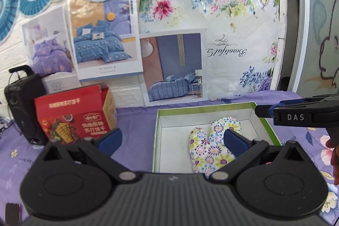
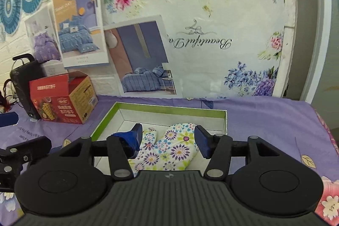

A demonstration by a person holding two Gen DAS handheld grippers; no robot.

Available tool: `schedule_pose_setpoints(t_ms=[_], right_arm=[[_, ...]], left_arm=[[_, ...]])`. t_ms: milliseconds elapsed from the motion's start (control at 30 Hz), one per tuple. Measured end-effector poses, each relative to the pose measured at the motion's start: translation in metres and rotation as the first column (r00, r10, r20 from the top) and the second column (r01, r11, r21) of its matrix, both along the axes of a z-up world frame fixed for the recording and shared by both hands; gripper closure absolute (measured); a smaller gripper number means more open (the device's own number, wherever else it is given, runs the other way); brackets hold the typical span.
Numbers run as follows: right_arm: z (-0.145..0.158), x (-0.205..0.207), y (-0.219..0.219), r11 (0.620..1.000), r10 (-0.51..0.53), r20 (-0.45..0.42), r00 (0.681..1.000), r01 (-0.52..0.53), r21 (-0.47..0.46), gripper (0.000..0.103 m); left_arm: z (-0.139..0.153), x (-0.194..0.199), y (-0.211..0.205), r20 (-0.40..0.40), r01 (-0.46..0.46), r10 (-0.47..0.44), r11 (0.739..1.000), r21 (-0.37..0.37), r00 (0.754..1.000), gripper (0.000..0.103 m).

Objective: Organize soft objects
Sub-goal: 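Return both tools to the pile of soft items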

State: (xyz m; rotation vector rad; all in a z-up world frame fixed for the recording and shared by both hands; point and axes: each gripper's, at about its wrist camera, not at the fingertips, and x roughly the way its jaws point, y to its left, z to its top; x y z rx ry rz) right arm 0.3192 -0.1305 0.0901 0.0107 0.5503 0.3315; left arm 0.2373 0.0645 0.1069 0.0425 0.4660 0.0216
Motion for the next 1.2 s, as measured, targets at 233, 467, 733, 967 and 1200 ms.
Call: schedule_pose_setpoints(t_ms=[233,467,733,967,1200], right_arm=[[0.012,-0.058,0.001,1.0,-0.004,0.047,0.999,0.004,-0.009,0.06],[-0.006,-0.117,-0.011,0.999,-0.034,0.051,0.998,0.034,0.006,0.057],[-0.083,-0.177,-0.041,0.988,-0.144,-0.098,0.985,0.149,0.05,0.056],[-0.134,-0.229,-0.053,0.969,-0.166,-0.251,0.954,0.204,0.137,0.054],[-0.13,-0.227,-0.033,0.985,-0.156,-0.222,0.963,0.169,0.041,0.053]], left_arm=[[0.002,-0.064,0.012,0.015,-0.02,0.021,0.999,-0.047,1.0,0.001],[-0.016,-0.116,0.024,-0.004,-0.05,0.049,0.996,-0.07,0.999,0.001],[-0.074,-0.161,0.035,-0.127,-0.054,0.047,0.997,-0.051,0.991,0.001],[-0.128,-0.206,0.007,-0.257,0.1,-0.078,0.992,0.073,0.963,0.001],[-0.139,-0.198,-0.009,-0.29,0.169,-0.138,0.982,0.086,0.947,0.001]])
